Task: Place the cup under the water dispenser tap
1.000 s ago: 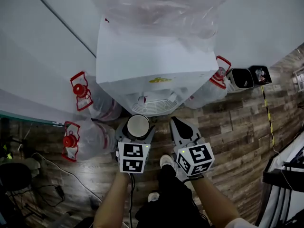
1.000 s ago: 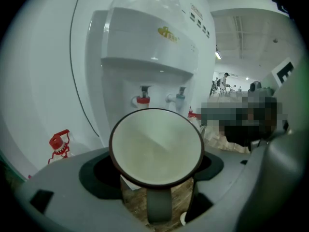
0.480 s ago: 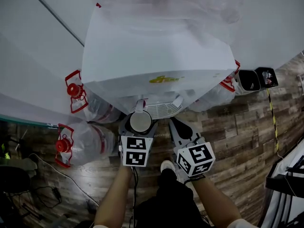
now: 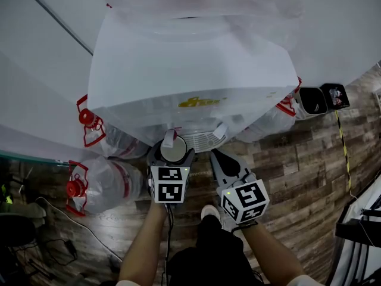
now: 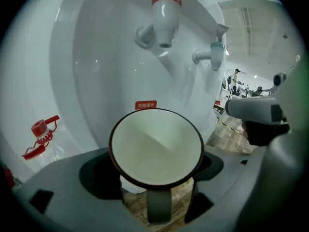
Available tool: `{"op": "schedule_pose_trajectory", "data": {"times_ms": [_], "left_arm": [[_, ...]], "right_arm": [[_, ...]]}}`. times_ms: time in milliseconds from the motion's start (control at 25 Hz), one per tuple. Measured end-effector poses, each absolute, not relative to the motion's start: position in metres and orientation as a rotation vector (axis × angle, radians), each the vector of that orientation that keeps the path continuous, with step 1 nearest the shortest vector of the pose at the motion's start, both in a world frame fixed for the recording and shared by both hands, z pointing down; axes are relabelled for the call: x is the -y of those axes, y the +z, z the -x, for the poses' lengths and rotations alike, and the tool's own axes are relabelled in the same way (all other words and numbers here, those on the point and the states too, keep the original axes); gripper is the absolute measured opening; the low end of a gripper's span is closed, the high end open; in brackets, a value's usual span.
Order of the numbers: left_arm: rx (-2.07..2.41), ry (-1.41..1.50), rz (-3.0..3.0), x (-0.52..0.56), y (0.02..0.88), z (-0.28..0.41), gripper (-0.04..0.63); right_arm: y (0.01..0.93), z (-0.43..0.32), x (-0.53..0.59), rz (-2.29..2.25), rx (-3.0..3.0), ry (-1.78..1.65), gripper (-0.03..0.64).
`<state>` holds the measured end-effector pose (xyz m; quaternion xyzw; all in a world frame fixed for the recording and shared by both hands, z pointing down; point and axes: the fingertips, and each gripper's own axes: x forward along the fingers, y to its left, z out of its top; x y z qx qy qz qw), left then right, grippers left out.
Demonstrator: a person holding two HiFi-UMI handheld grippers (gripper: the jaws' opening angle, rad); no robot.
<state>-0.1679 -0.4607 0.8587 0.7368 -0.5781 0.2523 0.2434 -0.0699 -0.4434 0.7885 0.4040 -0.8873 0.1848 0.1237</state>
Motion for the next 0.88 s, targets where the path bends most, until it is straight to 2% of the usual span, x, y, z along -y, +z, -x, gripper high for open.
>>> {"op": "schedule_pose_trajectory", "data": {"times_ms": [880], "left_arm": [[1.667,0.633,-1.985,0.480,0.870,0.168,0.442]], "right_arm": [[0.794,0.058,0.443,-1.185,2.578,0.568,0.020]]}}
